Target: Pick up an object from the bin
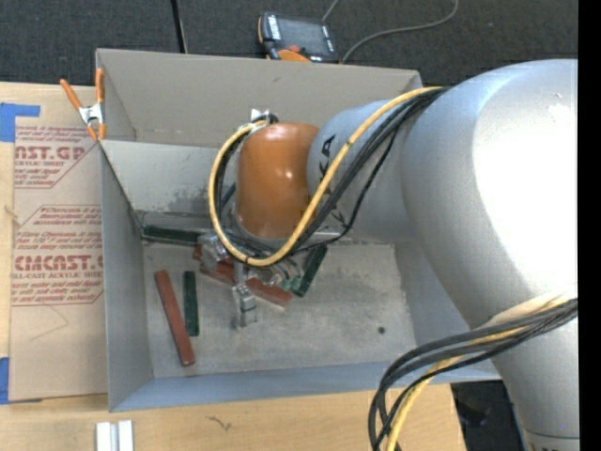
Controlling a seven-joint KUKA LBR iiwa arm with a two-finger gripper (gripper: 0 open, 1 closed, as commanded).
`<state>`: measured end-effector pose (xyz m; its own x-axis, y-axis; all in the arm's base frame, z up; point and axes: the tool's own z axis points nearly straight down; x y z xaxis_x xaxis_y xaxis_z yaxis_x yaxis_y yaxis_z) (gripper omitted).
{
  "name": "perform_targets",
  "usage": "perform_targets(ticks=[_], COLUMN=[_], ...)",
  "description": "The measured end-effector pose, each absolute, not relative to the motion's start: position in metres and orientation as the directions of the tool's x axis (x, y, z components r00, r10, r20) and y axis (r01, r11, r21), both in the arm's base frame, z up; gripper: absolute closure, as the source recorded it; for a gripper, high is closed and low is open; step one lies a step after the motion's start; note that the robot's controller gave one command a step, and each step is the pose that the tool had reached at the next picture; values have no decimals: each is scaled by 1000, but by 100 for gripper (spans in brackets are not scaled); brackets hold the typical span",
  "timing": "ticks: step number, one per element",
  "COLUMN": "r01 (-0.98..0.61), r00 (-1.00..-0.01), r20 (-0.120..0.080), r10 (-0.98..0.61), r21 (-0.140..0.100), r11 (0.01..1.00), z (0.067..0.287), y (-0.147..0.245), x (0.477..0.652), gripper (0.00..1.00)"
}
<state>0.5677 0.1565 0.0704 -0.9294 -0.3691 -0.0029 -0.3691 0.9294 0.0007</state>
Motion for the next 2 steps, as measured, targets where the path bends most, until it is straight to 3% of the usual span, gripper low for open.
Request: perform_targets(ticks=[1,2], r01=[-321,-283], r00=[-947,-959], r20=[-4,-14], r10=[-321,-283], r21=[-1,-1], r11=[947,959], z=[73,71], y=[101,81], x=[584,484], gripper=[0,0])
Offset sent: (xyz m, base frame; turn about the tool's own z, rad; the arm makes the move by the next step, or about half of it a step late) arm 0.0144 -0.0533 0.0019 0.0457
